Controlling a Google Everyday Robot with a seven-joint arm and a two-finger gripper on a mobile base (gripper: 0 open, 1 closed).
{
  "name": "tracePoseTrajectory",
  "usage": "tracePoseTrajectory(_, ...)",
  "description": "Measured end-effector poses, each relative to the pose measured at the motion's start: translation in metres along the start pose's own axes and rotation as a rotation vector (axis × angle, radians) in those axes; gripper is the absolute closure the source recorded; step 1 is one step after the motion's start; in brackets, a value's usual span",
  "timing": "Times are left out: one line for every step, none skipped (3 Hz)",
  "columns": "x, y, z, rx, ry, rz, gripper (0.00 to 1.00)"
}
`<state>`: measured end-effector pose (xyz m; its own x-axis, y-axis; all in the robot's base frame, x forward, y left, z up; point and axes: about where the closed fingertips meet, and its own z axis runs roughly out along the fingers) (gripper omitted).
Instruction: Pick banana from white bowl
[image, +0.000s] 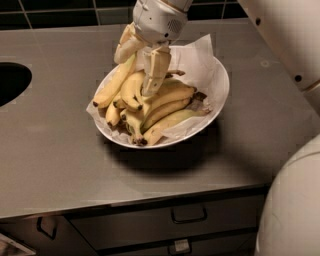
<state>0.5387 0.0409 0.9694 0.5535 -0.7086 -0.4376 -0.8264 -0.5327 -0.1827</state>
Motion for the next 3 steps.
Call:
tracePoseTrajectory(0.0, -0.005, 0.004, -0.006, -0.001, -0.002, 0.36)
tracePoseTrajectory(-0.001, -0.01, 0.005, -0.007, 0.002, -0.001, 0.35)
tracePoseTrajectory(-0.003, -0.017, 0.007, -0.008, 0.001, 0.0, 0.36)
